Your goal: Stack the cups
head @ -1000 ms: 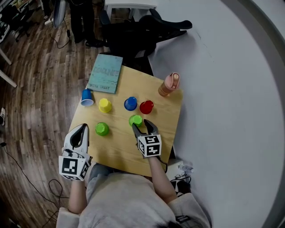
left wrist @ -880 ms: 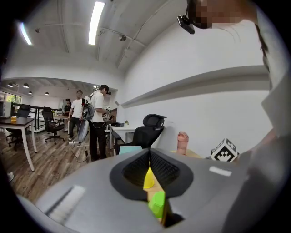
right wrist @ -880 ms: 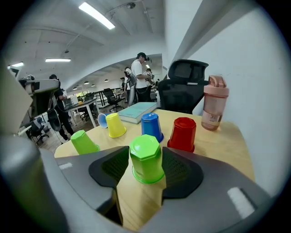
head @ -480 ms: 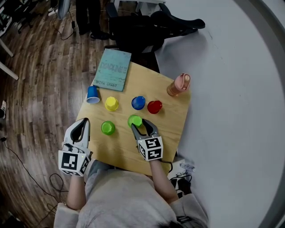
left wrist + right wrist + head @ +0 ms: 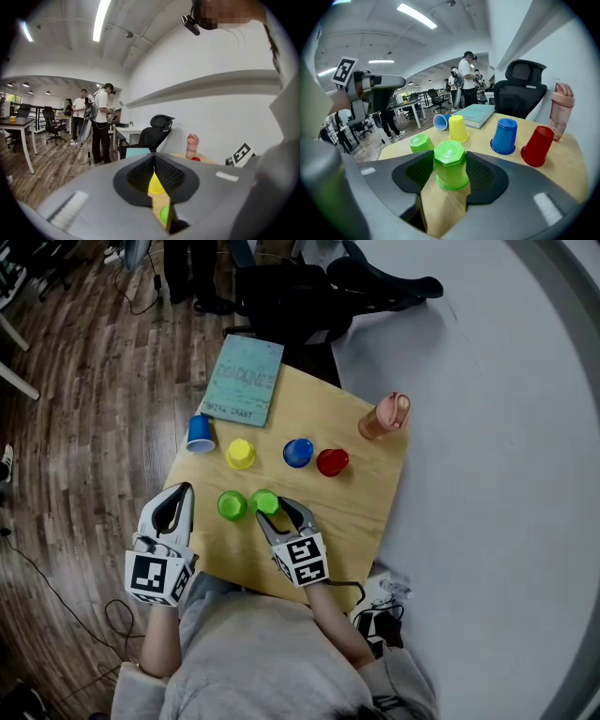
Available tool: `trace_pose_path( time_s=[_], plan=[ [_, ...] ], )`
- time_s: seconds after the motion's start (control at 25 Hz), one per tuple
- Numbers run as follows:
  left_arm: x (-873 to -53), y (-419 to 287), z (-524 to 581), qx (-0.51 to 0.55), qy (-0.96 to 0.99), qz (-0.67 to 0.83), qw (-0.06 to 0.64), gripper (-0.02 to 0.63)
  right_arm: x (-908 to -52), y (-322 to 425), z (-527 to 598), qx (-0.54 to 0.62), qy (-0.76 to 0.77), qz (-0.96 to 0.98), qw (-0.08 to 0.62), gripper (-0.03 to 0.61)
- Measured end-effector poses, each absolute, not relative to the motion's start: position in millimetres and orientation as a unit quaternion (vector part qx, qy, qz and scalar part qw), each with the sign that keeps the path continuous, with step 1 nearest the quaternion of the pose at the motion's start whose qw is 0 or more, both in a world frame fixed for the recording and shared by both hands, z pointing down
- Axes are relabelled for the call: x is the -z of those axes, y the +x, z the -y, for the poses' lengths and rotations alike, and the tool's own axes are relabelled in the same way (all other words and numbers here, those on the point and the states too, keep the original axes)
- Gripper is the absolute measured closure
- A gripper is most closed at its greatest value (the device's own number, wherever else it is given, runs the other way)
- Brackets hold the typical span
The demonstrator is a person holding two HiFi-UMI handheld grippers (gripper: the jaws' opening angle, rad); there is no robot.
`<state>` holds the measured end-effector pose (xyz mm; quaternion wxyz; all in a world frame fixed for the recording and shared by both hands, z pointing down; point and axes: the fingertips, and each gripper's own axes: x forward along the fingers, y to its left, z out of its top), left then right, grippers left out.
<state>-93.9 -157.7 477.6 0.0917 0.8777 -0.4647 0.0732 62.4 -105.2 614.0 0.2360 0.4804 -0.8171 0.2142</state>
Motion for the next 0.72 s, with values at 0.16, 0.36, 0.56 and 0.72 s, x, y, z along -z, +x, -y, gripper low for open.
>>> trace_pose_path(
  time_s=[0.16,0.36,0.56,0.72],
  plan=[
    [-479.8,-98.6,157.0,-0.072,0.876,0.467,0.095,0.555,-617.3,51.2,104.0,-0.201,0.471,0.821,0.252,0.362],
    [-479.9,-102.5,156.3,-0.072,0.876,0.467,0.094,0.555,-621.0,48.2,103.0,-0.198,0.472,0.82,0.258,0.36],
    [-478.2,-104.5,159.9,-0.07,0.878,0.465,0.093,0.555,-599.1,50.6,108.6,-0.202,0.473,0.826,0.231,0.359],
    [-476.7,-106.1,164.9,-0.065,0.879,0.464,0.093,0.555,-565.1,59.4,126.5,-0.186,0.487,0.829,0.202,0.359]
  ],
)
